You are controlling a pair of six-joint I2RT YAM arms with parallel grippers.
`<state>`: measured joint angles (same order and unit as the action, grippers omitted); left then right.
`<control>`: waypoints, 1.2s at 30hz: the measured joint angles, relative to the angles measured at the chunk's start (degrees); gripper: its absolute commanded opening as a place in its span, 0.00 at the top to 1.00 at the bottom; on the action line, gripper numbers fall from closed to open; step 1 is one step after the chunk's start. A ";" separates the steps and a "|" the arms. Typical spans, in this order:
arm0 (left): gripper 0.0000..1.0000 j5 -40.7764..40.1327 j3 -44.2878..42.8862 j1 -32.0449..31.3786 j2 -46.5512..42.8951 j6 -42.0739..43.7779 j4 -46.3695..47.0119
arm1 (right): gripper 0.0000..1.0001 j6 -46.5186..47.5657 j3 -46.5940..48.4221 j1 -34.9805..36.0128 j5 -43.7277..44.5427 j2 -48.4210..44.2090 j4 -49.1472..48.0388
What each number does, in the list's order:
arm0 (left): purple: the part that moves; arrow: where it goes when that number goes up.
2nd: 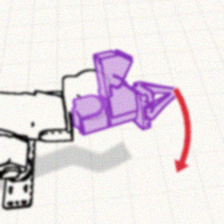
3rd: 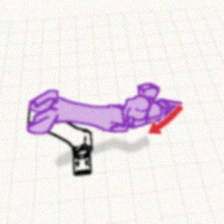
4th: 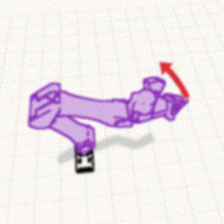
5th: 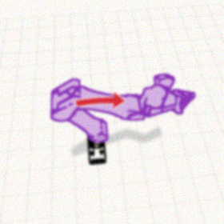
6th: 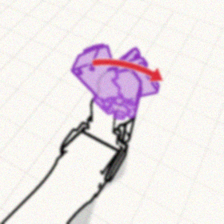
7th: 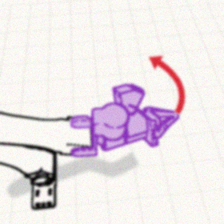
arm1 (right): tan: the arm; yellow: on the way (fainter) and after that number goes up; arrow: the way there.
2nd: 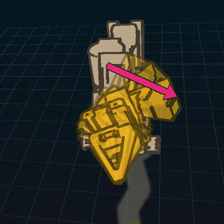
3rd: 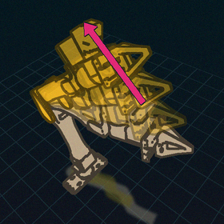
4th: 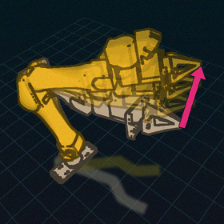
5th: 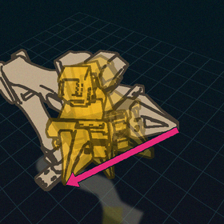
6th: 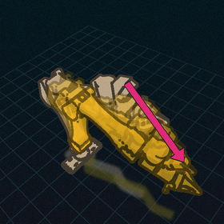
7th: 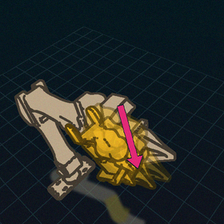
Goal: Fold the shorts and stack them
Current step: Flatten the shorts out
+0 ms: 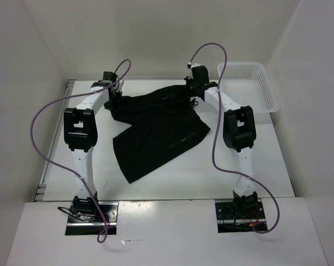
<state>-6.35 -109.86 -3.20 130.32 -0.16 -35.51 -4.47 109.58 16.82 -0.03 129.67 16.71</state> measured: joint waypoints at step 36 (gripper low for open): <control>1.00 17.68 -16.61 2.62 9.05 -0.17 -9.62 | 1.00 2.95 -6.10 -1.33 -5.92 -0.55 0.17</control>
<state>11.33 -126.48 -0.58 139.37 -0.34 -45.12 -1.52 103.48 15.49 -5.96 129.12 16.88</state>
